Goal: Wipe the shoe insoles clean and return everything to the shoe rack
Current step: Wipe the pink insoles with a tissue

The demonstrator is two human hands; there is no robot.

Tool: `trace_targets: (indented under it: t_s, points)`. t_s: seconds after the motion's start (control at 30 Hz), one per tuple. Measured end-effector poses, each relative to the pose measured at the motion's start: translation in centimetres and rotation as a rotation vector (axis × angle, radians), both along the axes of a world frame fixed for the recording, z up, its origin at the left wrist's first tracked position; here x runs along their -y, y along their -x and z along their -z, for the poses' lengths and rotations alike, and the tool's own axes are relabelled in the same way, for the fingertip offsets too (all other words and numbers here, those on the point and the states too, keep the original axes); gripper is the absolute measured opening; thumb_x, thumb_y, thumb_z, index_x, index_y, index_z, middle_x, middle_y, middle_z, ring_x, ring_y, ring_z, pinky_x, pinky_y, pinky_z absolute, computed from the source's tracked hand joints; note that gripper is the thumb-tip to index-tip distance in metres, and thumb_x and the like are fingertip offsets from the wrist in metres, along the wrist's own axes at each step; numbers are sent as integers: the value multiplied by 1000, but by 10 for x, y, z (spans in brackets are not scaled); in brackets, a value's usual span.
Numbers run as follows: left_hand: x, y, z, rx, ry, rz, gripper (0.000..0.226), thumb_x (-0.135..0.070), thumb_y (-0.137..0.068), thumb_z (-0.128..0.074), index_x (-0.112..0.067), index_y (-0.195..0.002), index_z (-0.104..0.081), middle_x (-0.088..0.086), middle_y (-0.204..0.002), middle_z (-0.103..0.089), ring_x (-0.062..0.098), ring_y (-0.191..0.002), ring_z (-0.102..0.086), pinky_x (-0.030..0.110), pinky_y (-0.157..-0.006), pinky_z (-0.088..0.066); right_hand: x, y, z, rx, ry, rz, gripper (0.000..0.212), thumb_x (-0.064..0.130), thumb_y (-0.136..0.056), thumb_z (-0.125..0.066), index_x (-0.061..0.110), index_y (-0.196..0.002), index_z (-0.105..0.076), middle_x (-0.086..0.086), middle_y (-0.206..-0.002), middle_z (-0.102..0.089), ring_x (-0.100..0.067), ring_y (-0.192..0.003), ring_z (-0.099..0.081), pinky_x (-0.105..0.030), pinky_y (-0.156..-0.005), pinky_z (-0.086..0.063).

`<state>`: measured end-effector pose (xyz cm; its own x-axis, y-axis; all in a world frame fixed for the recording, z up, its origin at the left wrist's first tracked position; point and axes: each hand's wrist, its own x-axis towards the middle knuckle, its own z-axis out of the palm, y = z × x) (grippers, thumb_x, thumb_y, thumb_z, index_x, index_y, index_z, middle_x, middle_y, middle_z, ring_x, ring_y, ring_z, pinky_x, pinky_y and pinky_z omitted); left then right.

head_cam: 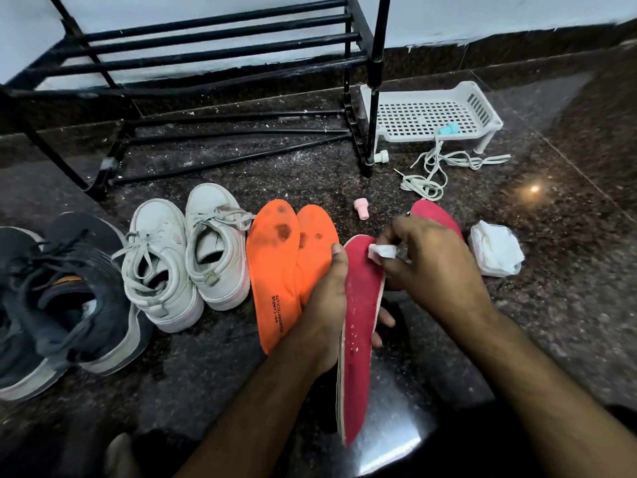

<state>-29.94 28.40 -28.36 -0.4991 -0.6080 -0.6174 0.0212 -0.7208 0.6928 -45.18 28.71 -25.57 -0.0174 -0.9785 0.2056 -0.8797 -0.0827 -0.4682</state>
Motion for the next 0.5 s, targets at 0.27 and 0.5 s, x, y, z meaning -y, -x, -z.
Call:
trace_targets:
  t_s: [0.27, 0.5]
  points:
    - [-2, 2, -2, -19, -10, 10, 90, -78, -90, -8, -15, -76, -70, 13, -55, -60, 22, -34, -51, 23, -37, -43, -10, -10, 5, -104, -82, -75, 15, 34, -78, -70, 30, -90, -62, 11, -86, -64, -13, -86, -61, -32, -67, -46]
    - [-1, 2, -5, -121, -64, -81, 82, -79, -89, -21, -15, -89, -71, 8, -68, -69, 20, -54, -66, 29, -49, -54, -21, -23, -8, 2, -93, -339, 11, 34, -80, -57, 27, -89, -60, 11, -83, -60, -12, -81, -59, -38, -72, -50]
